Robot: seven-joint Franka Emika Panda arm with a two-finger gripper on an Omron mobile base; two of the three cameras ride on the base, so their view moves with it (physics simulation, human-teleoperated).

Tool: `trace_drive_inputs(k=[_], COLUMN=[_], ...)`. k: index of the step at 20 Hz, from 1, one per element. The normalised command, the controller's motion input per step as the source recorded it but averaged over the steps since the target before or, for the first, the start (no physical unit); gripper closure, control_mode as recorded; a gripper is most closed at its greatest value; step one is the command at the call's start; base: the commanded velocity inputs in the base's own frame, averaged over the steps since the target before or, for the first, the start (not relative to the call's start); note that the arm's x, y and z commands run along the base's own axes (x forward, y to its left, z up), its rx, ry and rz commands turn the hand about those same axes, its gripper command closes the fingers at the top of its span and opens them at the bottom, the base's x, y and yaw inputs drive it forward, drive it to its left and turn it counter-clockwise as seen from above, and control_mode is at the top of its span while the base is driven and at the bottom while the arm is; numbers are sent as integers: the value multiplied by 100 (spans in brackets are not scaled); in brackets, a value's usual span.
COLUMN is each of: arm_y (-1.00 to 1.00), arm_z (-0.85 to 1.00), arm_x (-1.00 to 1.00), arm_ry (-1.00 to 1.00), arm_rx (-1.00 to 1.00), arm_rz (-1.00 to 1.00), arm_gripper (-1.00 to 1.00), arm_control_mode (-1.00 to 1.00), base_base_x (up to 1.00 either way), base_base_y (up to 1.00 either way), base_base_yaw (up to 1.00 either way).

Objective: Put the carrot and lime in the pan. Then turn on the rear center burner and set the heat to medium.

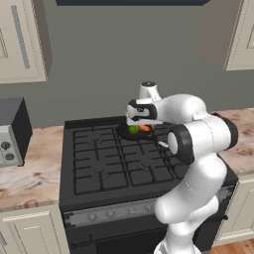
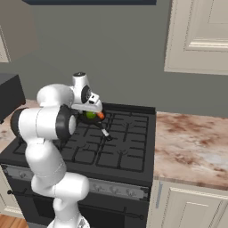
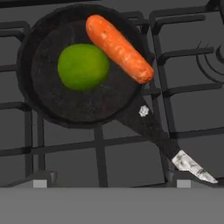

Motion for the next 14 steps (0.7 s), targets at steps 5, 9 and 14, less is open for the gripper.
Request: trace_drive_inputs(k=[5,9,14], arm_y=[-10,-11,-13], arm_z=[1,12,10], arm_x=[-86,-79,-37], arm_ry=[0,-8,-26], arm_rx=[0,0,0], arm_rz=[0,0,0], arm_gripper=[-100,-100,-100], arm_control_mode=[-100,-100,-100], base_base_x=[0,0,0], base_base_y=[0,0,0], base_base_yaw=[0,0,0])
